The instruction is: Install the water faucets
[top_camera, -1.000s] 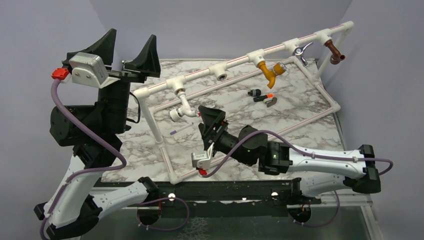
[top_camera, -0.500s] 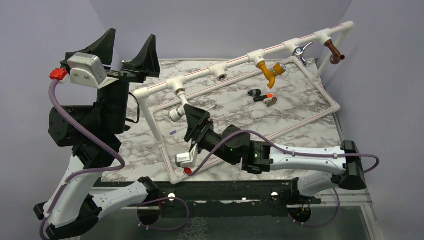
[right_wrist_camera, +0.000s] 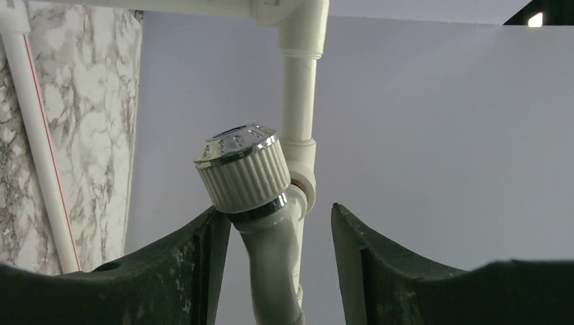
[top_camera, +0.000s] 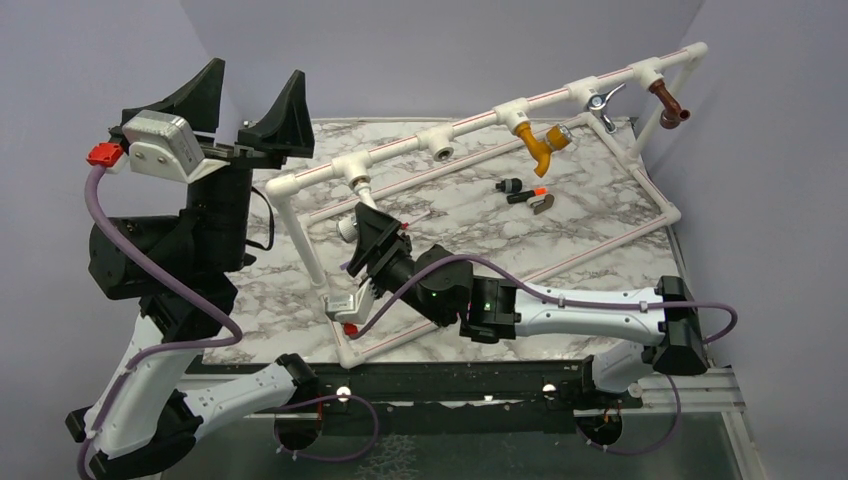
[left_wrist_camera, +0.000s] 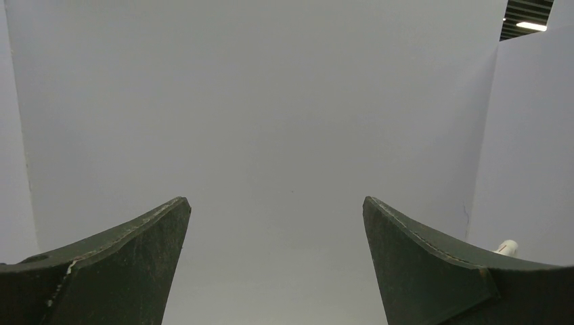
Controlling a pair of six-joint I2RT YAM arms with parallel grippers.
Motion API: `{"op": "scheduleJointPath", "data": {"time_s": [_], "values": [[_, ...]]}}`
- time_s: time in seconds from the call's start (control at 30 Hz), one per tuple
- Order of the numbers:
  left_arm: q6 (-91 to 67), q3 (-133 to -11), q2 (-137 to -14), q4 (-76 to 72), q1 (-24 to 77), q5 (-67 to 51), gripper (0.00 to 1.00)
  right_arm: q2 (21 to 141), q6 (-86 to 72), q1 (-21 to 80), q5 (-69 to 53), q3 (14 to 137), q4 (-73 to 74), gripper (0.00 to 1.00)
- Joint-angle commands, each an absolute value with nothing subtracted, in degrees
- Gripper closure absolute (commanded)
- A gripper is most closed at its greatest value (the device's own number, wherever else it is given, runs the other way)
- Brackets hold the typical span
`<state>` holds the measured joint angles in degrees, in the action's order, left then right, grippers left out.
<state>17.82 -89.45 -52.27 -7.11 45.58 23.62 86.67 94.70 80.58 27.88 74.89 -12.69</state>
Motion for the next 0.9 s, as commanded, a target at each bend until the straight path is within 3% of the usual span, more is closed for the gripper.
{"op": "scheduleJointPath", "data": {"time_s": [0.0,0.2,0.43,0.87], "values": [[18.39,-90.66,-51.38,-6.85,46.14,24.17,0.01,88.2,102.92,80.7,30.8,77.08,-7.21,0.42],[18.59,-90.7,-51.15,-6.94,46.35,24.32,0.01,89.11,103.39,80.61,32.49,76.72,-8.89,0.63],[18.76,-90.62,-51.13,-7.01,46.56,24.5,0.01,88.86,103.78,80.6,32.23,72.84,-18.6,0.99],[18.57,-90.76,-51.49,-6.86,46.76,24.52,0.01,91.83,83.47,80.64,29.26,65.74,-55.04,0.99]]}}
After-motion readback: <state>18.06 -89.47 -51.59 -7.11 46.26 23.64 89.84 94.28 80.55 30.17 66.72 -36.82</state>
